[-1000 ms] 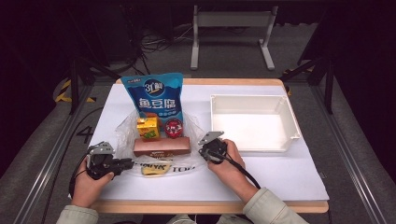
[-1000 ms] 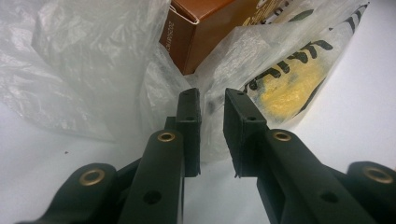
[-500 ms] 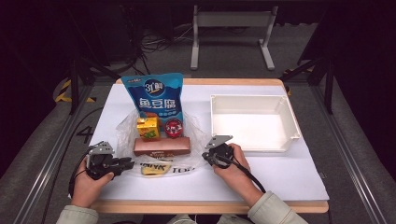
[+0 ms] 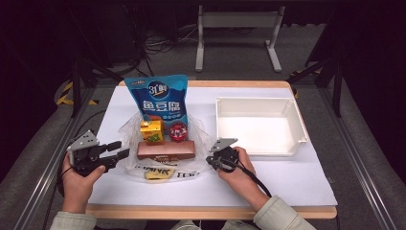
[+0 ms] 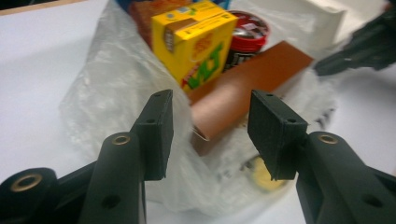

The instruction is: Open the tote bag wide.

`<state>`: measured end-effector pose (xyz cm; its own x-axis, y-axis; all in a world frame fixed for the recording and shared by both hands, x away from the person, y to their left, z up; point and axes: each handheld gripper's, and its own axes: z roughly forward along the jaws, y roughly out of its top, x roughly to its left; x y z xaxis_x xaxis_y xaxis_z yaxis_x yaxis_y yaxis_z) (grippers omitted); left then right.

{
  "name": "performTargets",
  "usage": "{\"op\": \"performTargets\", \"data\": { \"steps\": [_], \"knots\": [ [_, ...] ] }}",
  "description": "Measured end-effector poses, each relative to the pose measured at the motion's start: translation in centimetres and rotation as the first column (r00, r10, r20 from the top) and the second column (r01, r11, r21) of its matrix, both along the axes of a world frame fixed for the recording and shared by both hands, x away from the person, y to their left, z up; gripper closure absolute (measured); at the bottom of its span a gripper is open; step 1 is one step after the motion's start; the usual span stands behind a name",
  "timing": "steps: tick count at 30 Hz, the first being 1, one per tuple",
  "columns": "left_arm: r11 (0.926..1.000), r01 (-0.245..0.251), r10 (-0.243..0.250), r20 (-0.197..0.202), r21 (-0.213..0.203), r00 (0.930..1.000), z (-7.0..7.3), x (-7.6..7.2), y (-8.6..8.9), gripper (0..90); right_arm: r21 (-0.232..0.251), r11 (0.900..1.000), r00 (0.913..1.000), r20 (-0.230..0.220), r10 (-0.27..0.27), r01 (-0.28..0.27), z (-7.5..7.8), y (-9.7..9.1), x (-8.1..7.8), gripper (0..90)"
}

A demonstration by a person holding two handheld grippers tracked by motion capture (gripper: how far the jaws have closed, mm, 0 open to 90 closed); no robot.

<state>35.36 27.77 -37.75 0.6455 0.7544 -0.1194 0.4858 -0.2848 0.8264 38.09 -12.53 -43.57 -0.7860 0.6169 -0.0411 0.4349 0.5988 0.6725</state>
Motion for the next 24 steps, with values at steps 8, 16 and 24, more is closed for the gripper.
{"op": "performTargets", "data": {
  "steps": [8, 16, 24],
  "knots": [
    [0.9941, -0.079, 0.083, -0.050, 0.074, 0.9953, -2.2, 2.3, -0.3, 89.7, 0.008, 0.9999, 1.0000, 0.004, 0.007, -0.007, 0.0, 0.0, 0.0, 86.8],
    [0.9771, -0.105, 0.145, -0.222, 0.185, 0.9642, -6.2, 3.1, 0.6, 90.0, 0.011, 0.9999, 0.9999, 0.009, 0.005, -0.005, 0.2, -0.2, 0.1, 86.7],
    [0.9789, -0.086, 0.123, -0.197, 0.185, 0.9725, -6.7, 2.9, 0.1, 86.5, 0.021, 0.9998, 1.0000, 0.005, -0.003, 0.003, 0.2, -0.5, 0.2, 84.7]
  ]
}}
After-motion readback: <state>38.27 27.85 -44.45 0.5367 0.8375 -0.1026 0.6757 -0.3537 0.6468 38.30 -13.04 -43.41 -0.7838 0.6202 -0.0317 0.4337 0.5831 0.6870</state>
